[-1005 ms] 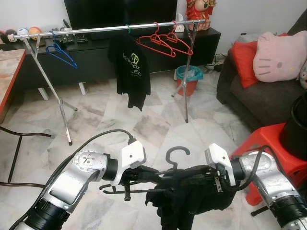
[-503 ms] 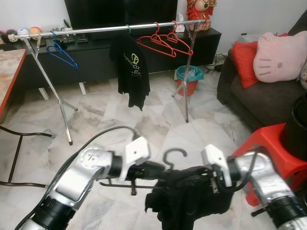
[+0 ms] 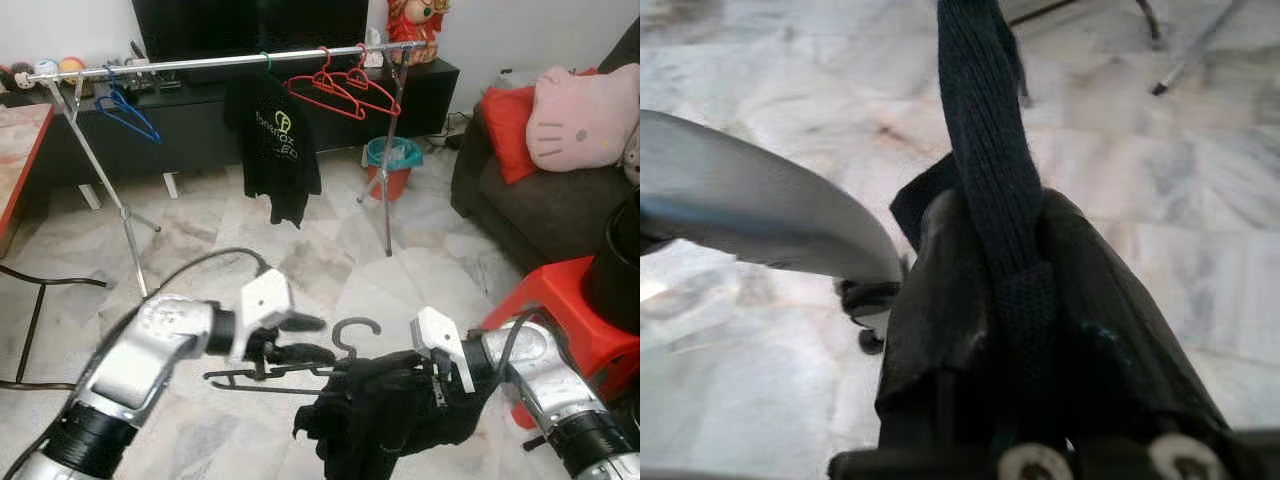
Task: Hang hanger
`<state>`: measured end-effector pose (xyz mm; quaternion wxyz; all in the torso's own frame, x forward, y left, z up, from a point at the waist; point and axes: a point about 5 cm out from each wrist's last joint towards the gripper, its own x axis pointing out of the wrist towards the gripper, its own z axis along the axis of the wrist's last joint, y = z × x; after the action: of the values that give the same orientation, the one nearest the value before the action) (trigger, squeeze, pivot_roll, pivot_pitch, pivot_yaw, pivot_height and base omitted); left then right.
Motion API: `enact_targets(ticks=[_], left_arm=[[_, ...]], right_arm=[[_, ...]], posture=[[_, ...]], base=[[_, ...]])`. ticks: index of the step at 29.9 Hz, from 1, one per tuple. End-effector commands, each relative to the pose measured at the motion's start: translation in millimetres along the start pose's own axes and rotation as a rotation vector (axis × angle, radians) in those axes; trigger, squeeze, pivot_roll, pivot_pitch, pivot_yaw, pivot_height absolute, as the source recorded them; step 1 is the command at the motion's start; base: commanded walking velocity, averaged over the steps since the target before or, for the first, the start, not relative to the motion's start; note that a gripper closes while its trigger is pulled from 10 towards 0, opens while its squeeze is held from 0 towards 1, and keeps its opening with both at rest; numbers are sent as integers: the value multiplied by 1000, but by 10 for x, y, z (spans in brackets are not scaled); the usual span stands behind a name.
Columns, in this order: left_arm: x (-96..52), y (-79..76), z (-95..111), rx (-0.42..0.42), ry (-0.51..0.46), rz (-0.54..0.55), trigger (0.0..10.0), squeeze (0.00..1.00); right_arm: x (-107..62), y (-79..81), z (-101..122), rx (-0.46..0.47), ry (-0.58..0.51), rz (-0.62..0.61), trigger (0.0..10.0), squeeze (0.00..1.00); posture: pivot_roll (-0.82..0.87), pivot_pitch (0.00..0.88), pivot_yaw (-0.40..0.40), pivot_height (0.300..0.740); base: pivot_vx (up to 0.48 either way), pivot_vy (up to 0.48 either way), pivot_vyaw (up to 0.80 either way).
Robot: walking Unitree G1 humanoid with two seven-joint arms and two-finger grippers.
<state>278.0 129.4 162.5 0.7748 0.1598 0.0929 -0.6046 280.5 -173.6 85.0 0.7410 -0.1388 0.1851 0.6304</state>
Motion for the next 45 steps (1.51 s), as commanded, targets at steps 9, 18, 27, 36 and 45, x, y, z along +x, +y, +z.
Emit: enact_targets(ticks=[9, 18, 27, 36, 45], left_arm=[[-482, 478, -39, 14, -26, 515, 10000, 1000], [-504, 681, -228, -173, -146, 1027, 10000, 0], [-266, 592, -455, -298, -117, 1097, 10000, 0], [188, 253, -480, -310, -106, 729, 10000, 0], [316, 114, -390, -283, -157, 580, 10000, 0]], right_arm=[[-157, -149, -65, 34, -51, -286, 0, 0], [-157, -346, 143, 60, -243, -551, 0, 0], [-24, -332, 311, 55, -357, -551, 0, 0], [-77, -312, 413, 7, -375, -511, 10000, 0], [-179, -333, 615, -41, -432, -448, 10000, 0]], posture=[[75, 0, -16, 740], [59, 0, -15, 740], [55, 0, -18, 740], [46, 0, -20, 740], [52, 0, -36, 740]], base=[[0, 0, 0], [0, 0, 0], [0, 0, 0], [0, 0, 0], [0, 0, 0]])
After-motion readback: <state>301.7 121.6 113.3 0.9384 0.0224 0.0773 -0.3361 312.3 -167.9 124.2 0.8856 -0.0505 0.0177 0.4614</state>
